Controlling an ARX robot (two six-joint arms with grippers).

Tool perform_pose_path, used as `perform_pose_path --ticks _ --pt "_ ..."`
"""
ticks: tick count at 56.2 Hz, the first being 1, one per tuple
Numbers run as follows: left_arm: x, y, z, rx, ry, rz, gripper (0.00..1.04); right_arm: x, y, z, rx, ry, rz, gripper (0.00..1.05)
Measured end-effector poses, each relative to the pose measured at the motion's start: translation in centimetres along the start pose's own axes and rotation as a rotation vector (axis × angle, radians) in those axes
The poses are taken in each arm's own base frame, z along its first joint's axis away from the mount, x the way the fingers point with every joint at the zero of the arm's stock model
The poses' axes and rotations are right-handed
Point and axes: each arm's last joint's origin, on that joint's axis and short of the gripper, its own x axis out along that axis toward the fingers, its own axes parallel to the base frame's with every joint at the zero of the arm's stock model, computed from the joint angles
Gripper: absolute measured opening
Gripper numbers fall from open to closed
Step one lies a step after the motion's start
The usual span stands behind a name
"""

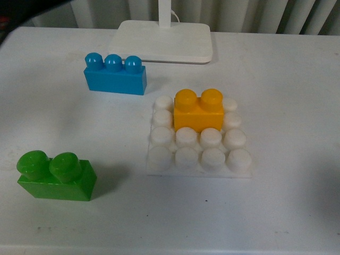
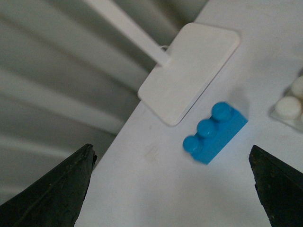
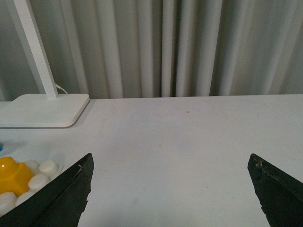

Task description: Insert yellow block into base center

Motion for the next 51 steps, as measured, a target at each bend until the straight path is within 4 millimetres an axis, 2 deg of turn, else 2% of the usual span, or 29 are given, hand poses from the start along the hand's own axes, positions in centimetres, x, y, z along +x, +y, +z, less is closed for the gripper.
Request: perform_pose_path --ticks 2,6,15,18,25,32,51 --pt "-2.1 -0.6 -1.7 -0.086 0.008 0.073 0.98 0.0 0.0 0.0 0.000 0.000 0.000 0.96" --pt "-5.2 -2.2 -4.6 -0.251 0.056 0.172 0.98 0.0 0.0 0.0 0.000 0.000 0.000 0.96" --pt "-8.8 -4.8 -8.6 -0.586 0.127 0.322 0.98 0.0 0.0 0.0 0.000 0.000 0.000 0.96" --pt "-9.4 -5.3 -9.1 -0.679 0.112 0.363 0.98 0.0 0.0 0.0 0.000 0.000 0.000 0.96" --pt "-9.7 -5.2 -9.0 -0.755 0.076 0.374 0.98 0.0 0.0 0.0 0.000 0.000 0.000 0.96" --pt "-10.0 -5.2 -9.9 -0.842 -0.103 0.443 0.76 0.0 0.0 0.0 0.000 0.000 0.000 0.96" --pt "-10.6 -6.2 -10.5 -0.883 -0.136 0.456 0.17 0.0 0.0 0.0 0.000 0.000 0.000 0.96"
